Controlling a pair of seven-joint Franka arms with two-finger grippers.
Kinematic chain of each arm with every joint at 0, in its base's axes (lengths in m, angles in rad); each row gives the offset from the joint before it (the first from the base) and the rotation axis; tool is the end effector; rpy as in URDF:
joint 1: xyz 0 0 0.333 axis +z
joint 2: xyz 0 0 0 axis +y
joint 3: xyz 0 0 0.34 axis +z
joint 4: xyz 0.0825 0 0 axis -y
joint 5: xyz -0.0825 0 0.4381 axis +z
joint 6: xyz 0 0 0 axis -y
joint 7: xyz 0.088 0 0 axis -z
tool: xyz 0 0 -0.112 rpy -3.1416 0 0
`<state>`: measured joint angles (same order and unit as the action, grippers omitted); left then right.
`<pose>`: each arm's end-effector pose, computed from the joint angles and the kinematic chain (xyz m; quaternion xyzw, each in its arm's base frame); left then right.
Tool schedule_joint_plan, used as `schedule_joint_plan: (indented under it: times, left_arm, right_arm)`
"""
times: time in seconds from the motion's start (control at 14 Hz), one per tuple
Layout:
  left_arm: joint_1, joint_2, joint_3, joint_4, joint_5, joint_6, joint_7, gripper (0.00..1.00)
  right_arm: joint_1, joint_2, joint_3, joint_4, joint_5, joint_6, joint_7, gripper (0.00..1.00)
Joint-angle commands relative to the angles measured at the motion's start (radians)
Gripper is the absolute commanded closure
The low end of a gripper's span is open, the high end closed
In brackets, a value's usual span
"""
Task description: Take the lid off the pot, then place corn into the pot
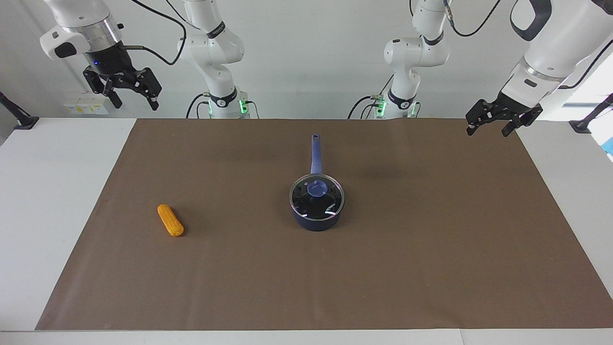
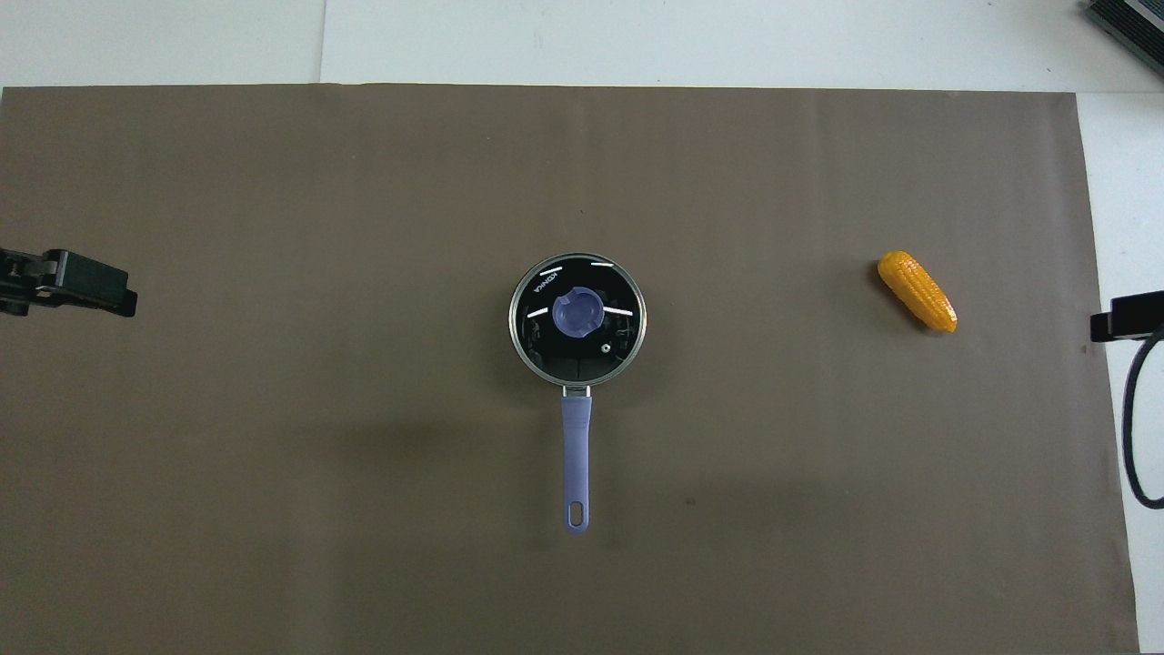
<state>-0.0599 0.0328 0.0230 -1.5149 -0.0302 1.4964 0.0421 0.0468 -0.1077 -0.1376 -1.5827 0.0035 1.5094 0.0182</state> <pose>0.6113 -0.0264 0.6464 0.9988 -0.0402 -0.0256 0.0148 0.5631 -0.0558 0.6944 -0.9984 0.0541 -0.0170 0.0085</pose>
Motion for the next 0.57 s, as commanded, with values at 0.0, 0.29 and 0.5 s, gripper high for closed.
schedule_joint_plan:
  times: [0.0, 0.29, 0.5]
  left_arm:
    - [-0.006, -0.027, -0.003, -0.034, -0.007, 0.013, 0.005, 0.0]
    - [-0.029, -0.027, -0.003, -0.036, -0.007, 0.03, 0.005, 0.0]
    - [-0.058, -0.027, -0.005, -0.039, -0.007, 0.045, 0.005, 0.0]
  right_arm:
    - [-0.001, -0.003, 0.003, 0.0, 0.001, 0.002, 0.011, 0.0]
    - [0.002, -0.003, 0.001, 0.0, 0.001, -0.002, 0.008, 0.0]
    - [0.002, -0.003, 0.001, -0.005, -0.002, 0.018, 0.011, 0.0]
